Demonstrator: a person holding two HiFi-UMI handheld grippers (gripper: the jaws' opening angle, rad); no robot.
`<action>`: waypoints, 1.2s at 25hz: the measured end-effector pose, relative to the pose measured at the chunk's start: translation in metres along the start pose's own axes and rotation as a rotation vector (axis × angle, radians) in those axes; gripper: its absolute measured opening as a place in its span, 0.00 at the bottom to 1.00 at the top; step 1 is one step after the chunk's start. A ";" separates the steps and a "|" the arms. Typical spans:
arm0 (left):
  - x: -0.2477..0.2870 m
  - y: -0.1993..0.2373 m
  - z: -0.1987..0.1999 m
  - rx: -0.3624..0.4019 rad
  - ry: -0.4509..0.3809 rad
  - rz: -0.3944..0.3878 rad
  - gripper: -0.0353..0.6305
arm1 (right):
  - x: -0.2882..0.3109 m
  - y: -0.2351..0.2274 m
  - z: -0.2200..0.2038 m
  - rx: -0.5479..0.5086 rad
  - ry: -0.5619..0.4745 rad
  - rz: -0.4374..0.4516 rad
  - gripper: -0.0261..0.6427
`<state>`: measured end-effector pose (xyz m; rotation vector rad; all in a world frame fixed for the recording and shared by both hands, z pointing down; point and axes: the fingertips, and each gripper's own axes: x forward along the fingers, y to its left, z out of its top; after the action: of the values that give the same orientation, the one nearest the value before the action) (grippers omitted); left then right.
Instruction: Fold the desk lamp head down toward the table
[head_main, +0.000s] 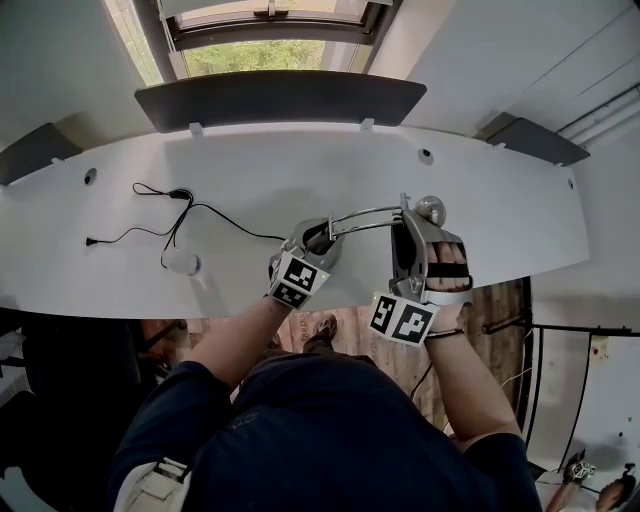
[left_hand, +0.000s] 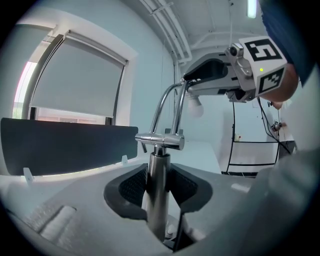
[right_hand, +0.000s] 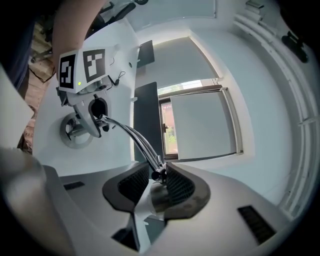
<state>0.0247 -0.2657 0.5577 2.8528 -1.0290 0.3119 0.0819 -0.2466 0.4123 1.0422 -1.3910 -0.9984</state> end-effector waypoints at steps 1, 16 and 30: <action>0.000 0.000 -0.001 -0.003 0.005 -0.002 0.24 | 0.000 -0.001 0.000 0.009 -0.003 -0.003 0.21; 0.000 0.000 -0.002 -0.047 -0.050 -0.021 0.24 | 0.010 0.039 -0.045 0.349 0.053 0.178 0.19; 0.002 0.000 -0.002 -0.067 -0.029 0.001 0.24 | 0.030 0.111 -0.067 0.579 0.055 0.329 0.19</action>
<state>0.0256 -0.2668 0.5598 2.8058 -1.0253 0.2326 0.1413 -0.2472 0.5317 1.1866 -1.7854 -0.3225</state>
